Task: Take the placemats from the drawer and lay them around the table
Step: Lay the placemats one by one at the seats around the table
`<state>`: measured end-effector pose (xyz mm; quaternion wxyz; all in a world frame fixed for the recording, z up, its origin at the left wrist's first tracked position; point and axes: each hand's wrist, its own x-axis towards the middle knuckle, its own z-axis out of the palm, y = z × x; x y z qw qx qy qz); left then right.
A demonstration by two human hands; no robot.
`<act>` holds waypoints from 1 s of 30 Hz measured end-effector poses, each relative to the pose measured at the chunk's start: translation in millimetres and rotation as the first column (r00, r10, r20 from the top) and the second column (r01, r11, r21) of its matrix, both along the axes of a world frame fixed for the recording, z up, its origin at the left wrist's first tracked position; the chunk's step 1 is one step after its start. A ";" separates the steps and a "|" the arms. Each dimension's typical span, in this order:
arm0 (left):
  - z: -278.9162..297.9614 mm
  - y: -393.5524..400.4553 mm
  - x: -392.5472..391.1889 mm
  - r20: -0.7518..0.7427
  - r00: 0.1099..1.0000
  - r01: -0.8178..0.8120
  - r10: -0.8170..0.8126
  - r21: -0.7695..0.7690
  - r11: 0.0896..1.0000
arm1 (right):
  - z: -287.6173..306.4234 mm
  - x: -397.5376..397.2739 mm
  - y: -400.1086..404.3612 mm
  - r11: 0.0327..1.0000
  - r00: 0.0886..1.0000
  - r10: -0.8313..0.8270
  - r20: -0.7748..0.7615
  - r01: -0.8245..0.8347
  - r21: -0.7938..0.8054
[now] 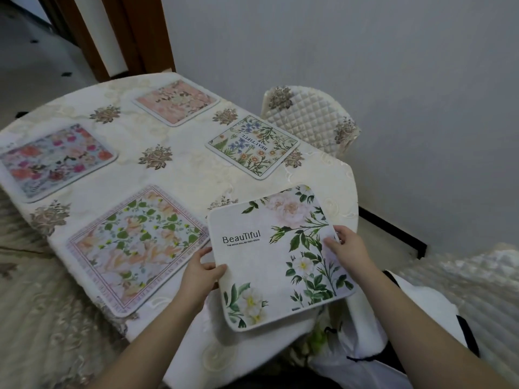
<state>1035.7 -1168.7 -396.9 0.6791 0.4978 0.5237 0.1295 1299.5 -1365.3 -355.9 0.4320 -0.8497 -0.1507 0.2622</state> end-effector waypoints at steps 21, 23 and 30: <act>-32.6 -59.5 70.3 -0.112 0.960 -0.266 0.257 -0.073 0.961 | -56.1 142.5 55.4 0.949 0.953 0.301 0.035 -0.296 -0.106; -41.0 -63.8 70.3 -0.125 0.949 -0.300 0.288 -0.086 0.950 | -63.5 149.2 64.9 0.940 0.946 0.321 0.041 -0.314 -0.131; -53.3 -73.5 80.4 -0.170 0.941 -0.304 0.293 -0.039 0.952 | -86.7 166.3 92.1 0.912 0.928 0.372 0.038 -0.357 -0.204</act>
